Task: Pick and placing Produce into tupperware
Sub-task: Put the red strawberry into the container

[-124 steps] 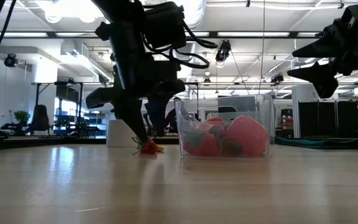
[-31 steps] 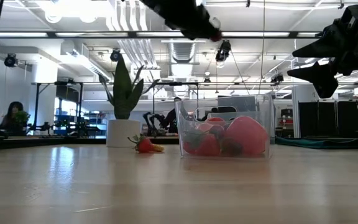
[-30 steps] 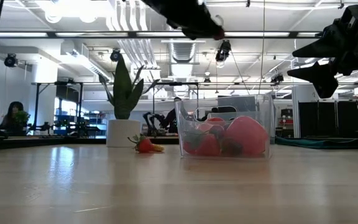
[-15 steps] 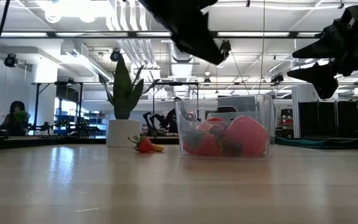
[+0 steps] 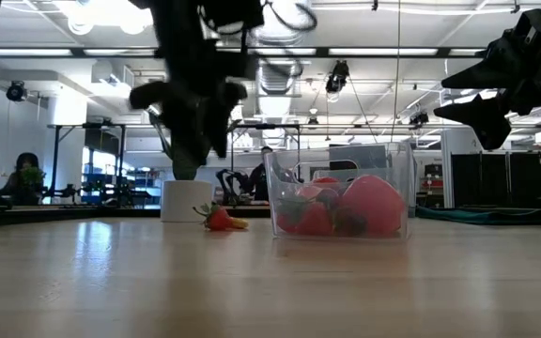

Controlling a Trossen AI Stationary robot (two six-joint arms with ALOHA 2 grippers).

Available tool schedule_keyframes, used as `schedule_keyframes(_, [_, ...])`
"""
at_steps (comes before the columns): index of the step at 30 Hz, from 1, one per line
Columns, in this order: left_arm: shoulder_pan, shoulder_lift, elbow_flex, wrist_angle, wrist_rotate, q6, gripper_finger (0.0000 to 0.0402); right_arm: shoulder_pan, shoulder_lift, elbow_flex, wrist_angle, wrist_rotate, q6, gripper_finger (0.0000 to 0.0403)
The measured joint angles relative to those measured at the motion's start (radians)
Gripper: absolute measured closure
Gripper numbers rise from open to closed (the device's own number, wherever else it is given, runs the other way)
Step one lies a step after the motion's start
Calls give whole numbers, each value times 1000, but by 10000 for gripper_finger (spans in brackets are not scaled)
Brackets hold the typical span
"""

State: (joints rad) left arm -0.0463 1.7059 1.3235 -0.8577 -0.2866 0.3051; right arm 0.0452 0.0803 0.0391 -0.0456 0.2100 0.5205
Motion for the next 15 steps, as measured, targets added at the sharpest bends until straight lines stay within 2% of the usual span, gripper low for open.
schedule_keyframes(3, [0, 7, -67, 31, 4, 113, 189, 0, 0, 0, 0, 0, 0, 177])
schedule_keyframes(9, [3, 9, -152, 142, 9, 124, 189, 0, 0, 0, 0, 0, 0, 177])
schedule_keyframes(15, [3, 9, -157, 179, 117, 118, 189, 0, 1, 0, 0, 0, 0, 177])
